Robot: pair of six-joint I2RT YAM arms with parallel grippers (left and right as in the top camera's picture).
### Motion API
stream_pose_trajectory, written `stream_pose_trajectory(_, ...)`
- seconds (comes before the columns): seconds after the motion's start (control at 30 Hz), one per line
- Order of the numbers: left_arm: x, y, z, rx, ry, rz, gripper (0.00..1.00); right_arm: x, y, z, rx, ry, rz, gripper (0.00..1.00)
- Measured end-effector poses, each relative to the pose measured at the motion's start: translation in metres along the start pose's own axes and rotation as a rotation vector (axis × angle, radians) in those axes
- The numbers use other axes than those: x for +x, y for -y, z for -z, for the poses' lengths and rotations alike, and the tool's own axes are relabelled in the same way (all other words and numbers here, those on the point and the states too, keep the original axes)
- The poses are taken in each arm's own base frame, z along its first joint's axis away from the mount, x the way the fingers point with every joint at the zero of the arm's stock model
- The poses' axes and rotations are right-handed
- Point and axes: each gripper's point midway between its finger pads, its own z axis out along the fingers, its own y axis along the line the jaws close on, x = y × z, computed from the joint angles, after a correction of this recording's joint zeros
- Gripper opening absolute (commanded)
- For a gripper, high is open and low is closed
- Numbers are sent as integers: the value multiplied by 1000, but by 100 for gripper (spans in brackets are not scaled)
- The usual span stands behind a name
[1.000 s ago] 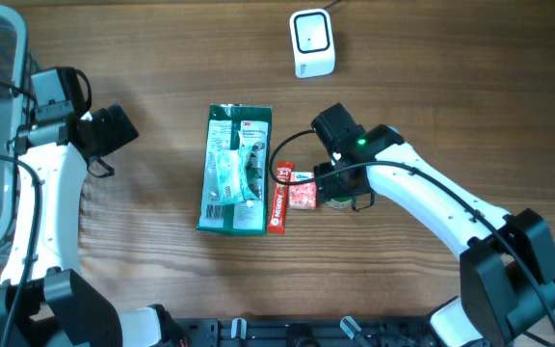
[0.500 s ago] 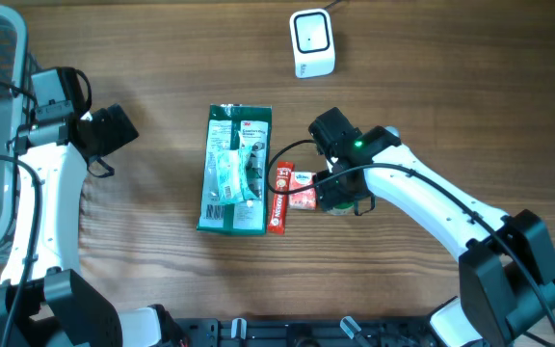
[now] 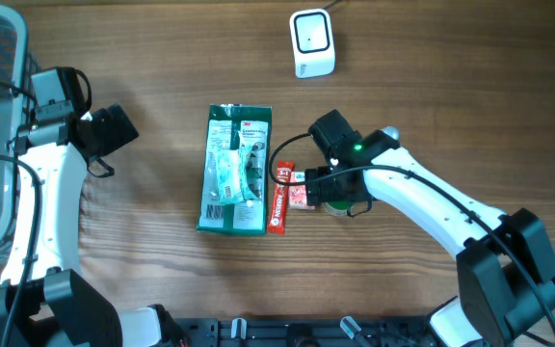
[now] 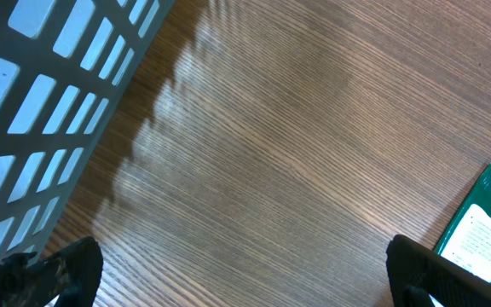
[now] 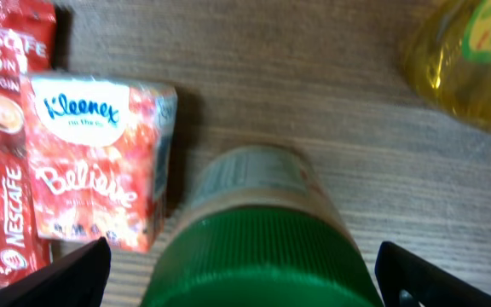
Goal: Scan the item barcode
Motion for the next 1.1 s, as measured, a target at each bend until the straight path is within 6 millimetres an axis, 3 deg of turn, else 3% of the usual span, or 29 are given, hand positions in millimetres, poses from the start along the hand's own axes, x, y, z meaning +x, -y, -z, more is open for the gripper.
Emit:
stream_pose_trajectory(0.37,0,0,0,0,0,0,100,-10,-5,0,-20,40,-11,100)
stream_pose_trajectory(0.7,0,0,0,0,0,0,100,0,11,0,60,12,-148,100)
stream_pose_trajectory(1.1,0,0,0,0,0,0,100,1,9,0,49,6,-166,100)
